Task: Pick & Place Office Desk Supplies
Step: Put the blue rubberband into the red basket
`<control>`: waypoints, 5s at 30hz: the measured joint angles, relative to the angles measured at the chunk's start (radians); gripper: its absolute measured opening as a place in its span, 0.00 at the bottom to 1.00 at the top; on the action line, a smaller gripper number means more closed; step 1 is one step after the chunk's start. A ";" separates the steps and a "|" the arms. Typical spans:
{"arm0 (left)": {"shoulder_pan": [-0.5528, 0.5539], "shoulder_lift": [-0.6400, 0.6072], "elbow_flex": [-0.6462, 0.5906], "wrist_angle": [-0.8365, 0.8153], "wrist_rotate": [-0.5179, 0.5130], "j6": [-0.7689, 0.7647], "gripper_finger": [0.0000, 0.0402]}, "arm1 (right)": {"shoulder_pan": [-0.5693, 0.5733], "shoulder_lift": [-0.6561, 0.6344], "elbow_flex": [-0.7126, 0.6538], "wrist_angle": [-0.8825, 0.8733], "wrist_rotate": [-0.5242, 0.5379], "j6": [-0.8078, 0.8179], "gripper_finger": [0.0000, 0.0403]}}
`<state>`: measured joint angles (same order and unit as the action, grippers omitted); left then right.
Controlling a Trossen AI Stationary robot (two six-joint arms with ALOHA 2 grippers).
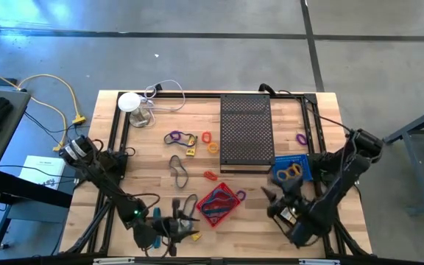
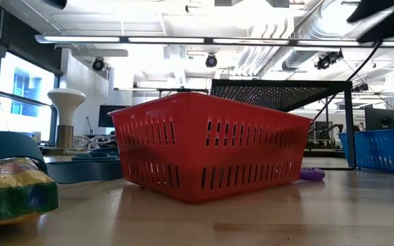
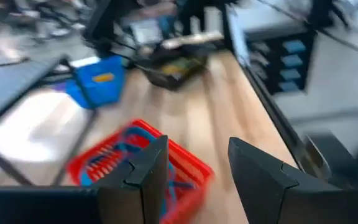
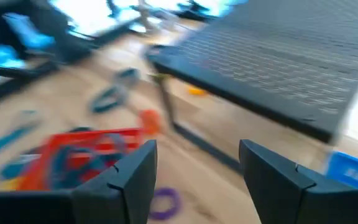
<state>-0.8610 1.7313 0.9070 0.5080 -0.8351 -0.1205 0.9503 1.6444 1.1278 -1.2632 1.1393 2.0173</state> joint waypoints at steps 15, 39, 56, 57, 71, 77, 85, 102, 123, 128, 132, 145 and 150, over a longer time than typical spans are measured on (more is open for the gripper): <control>-0.029 -0.089 0.001 -0.561 0.292 -0.469 0.41 | 0.040 0.000 0.000 0.520 0.059 -0.539 0.53; 0.004 -0.016 0.001 -0.507 0.447 -0.298 0.41 | 0.010 0.001 0.000 0.559 0.006 -0.582 0.53; 0.125 0.043 0.001 -0.419 0.727 -0.239 0.41 | 0.002 0.001 0.000 0.568 0.011 -0.583 0.53; 0.134 0.046 0.001 -0.417 0.746 -0.239 0.41 | 0.002 0.001 0.000 0.569 0.011 -0.583 0.53; 0.167 0.048 0.001 -0.429 0.786 -0.235 0.23 | 0.002 0.001 0.000 0.572 0.010 -0.583 0.53; 0.167 0.048 0.001 -0.428 0.786 -0.217 0.03 | 0.002 0.001 0.000 0.572 0.010 -0.583 0.53; 0.147 0.011 0.000 -0.440 0.728 -0.180 0.01 | 0.002 0.001 0.000 0.572 0.011 -0.583 0.53; 0.072 -0.200 0.001 -0.106 0.132 0.444 0.00 | -0.006 0.001 0.000 0.572 0.013 -0.586 0.53; 0.377 -0.083 0.002 0.020 0.572 0.370 0.00 | -0.023 0.001 0.000 0.573 -0.016 -0.586 0.53; 0.377 -0.032 0.002 0.019 0.573 0.294 0.00 | -0.023 0.002 0.000 0.573 -0.017 -0.585 0.53; 0.391 -0.016 0.002 -0.009 0.582 0.200 0.00 | -0.023 0.002 0.000 0.573 -0.018 -0.583 0.53; 0.467 -0.016 0.006 -0.134 0.694 -0.139 0.00 | -0.024 0.002 0.000 0.576 -0.016 -0.584 0.53; 0.446 -0.016 0.023 -0.134 0.641 -0.140 0.00 | -0.024 0.002 0.000 0.576 -0.016 -0.591 0.53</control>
<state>-0.4151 1.7157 0.9297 0.3740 -0.1943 -0.2607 0.9264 1.6459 1.1278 -0.6872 1.1233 1.4261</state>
